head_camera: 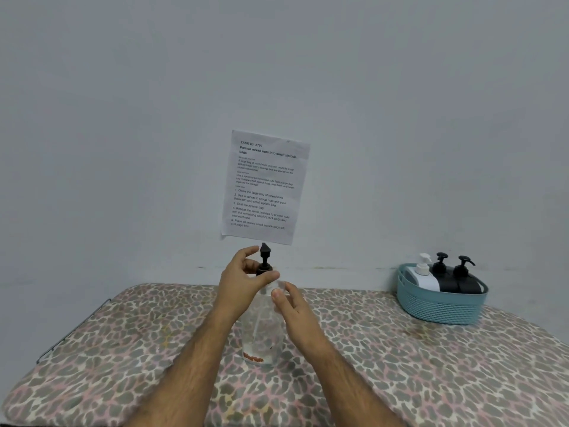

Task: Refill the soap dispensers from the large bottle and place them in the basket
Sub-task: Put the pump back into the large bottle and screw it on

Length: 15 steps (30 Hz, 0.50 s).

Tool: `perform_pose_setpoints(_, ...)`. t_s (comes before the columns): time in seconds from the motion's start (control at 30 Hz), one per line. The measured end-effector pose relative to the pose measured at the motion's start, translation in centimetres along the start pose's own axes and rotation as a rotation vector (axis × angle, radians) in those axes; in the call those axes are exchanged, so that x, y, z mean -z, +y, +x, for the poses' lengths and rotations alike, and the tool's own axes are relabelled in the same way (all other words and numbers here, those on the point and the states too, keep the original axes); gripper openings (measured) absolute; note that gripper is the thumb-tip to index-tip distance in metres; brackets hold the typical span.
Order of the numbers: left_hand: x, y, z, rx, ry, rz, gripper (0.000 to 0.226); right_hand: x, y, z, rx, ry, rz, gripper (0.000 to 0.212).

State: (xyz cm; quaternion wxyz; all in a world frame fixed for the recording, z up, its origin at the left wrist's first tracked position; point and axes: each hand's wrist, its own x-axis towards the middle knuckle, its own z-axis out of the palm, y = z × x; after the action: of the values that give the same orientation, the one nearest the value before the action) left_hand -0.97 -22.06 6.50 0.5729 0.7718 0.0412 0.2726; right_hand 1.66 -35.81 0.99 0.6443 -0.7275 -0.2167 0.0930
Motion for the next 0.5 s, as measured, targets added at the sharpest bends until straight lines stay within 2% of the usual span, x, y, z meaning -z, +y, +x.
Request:
perform_pose_setpoints(0.13, 0.46, -0.27, 0.25, 0.001, -0.015, -0.028, 0.064, 0.16, -0.06, 0.11, -0.010, -0.001, -0.007, 0.064)
perform_pose_setpoints(0.37, 0.83, 0.03, -0.40, 0.020, -0.158, -0.048, 0.049, 0.50, -0.20, 0.36, -0.033, -0.015, -0.027, 0.069)
perform_pose_setpoints(0.5, 0.61, -0.42, -0.16, 0.016, -0.060, 0.029, 0.054, 0.51, -0.32, 0.25, -0.035, -0.024, -0.034, 0.066)
